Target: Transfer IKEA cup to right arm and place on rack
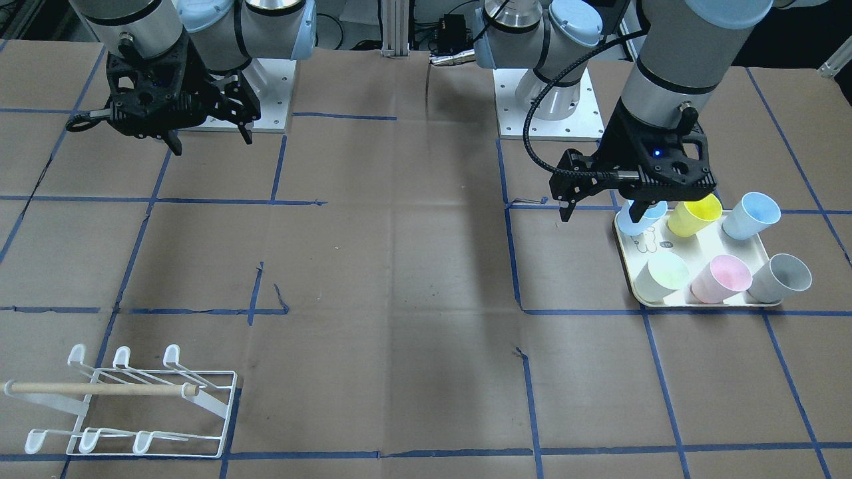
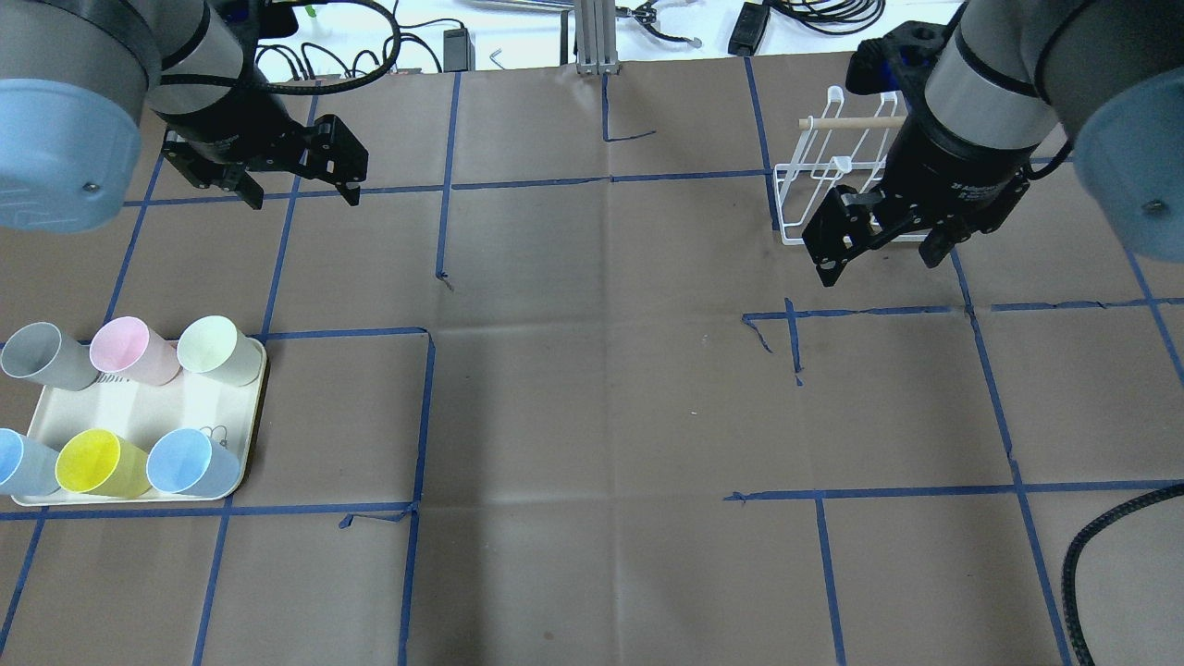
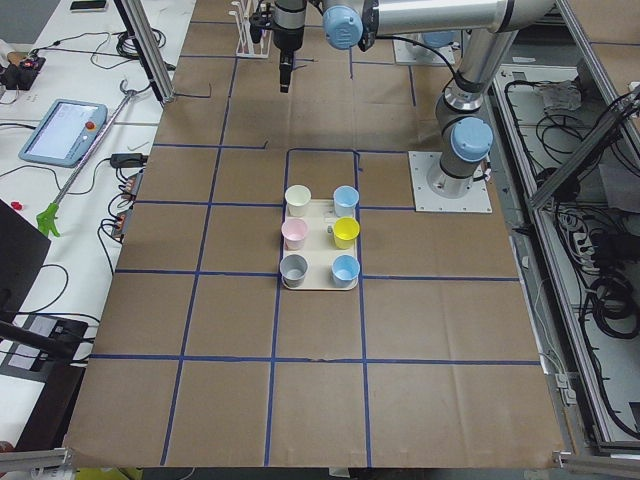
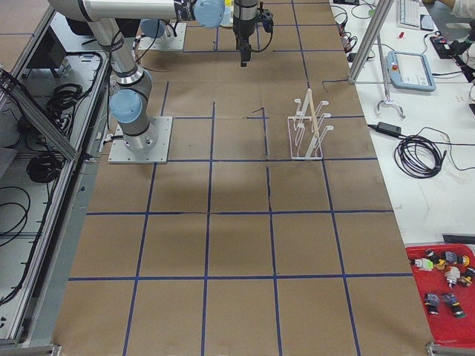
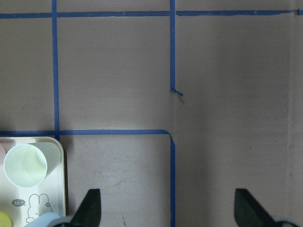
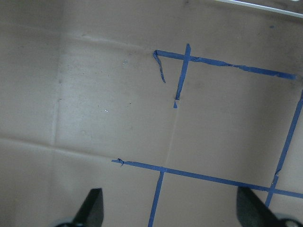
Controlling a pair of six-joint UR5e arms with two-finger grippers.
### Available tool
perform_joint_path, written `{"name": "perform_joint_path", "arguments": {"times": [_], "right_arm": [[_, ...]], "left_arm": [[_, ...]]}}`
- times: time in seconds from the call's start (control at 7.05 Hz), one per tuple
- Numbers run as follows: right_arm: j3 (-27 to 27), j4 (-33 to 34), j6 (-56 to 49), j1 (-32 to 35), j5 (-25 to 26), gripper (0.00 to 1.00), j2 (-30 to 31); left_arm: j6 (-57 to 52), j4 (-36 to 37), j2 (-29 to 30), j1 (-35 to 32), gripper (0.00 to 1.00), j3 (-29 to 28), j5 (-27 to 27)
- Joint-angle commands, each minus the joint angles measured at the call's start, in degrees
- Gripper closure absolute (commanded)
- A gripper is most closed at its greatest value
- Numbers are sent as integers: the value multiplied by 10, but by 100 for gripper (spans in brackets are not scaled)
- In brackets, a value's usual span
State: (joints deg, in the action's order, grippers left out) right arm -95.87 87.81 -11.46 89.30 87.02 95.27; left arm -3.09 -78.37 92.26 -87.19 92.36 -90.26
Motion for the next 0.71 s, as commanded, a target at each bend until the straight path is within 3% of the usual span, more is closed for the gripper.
{"name": "perform_joint_path", "arguments": {"times": [0.0,0.57], "right_arm": [[2,7,1,0,1,0,-3],[3,18,6,1,8,0,-2]], "left_arm": [[0,2,0,0,1,1,0],[0,2,0,0,1,2,0]]}}
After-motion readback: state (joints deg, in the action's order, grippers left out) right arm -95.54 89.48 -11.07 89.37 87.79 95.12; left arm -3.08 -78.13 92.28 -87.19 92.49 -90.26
